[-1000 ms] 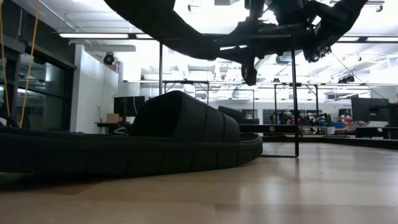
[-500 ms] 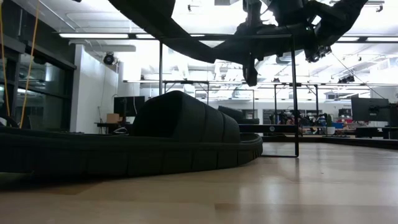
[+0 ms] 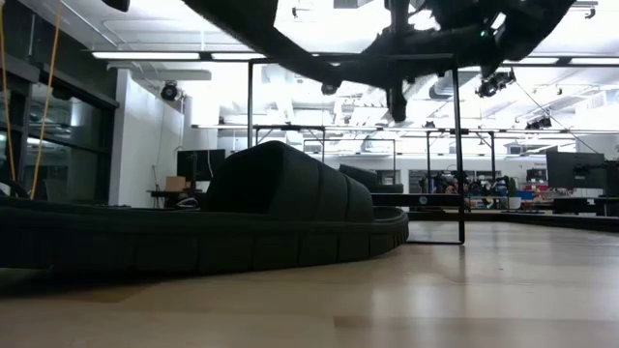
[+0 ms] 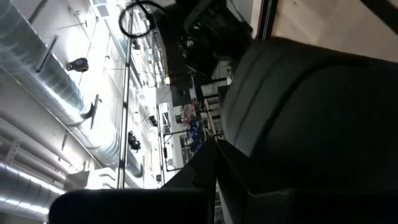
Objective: Pick and place slides into the shelf
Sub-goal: Put the top black slide on the shelf
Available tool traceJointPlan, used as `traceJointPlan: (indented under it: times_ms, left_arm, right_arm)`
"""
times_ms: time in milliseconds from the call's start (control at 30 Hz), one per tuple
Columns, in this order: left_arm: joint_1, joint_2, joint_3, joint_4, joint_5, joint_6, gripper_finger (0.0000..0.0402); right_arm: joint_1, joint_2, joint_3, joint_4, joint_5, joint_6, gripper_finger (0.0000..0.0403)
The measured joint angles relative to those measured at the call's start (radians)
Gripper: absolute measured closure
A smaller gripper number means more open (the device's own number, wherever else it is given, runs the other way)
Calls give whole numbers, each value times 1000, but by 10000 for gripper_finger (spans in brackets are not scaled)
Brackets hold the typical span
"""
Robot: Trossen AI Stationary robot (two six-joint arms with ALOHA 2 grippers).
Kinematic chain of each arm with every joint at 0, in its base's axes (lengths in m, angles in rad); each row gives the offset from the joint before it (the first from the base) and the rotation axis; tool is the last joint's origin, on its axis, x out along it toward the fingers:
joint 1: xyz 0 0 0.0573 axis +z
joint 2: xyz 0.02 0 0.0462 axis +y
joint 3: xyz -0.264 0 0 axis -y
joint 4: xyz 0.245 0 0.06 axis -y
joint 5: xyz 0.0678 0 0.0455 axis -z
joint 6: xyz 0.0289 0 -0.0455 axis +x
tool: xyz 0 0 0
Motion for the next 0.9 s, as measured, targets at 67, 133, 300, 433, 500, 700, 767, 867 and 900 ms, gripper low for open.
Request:
traceJointPlan:
  times_ms: [67,133,300,433,500,700,767,867,900]
  left_arm:
    - [1,-2,0,1,0,0,401]
    - [1,-5,0,3,-3,-1,401]
    - [0,-15,-1,16,2,-5,401]
    - [0,-15,-1,53,6,0,401]
    - [0,-15,-1,53,7,-2,401]
    - [-2,-15,-1,45,28,-50,401]
    - [-2,-15,-1,45,37,-50,401]
    - [-2,-15,-1,45,50,-53,401]
    - [-2,-15,0,45,50,-58,401]
  right_arm:
    - [1,-45,1,-50,17,-7,403]
    - [5,-92,2,-121,48,-13,403]
    - [39,-180,1,-236,144,-16,403]
    - [53,-217,-1,-273,193,3,403]
    - [58,-225,-1,-270,230,16,403]
    - [78,-225,-1,-272,327,33,402]
    - [92,-224,-2,-267,382,49,402]
    - [130,-211,-3,-218,513,51,402]
    - [146,-202,-6,-190,554,47,401]
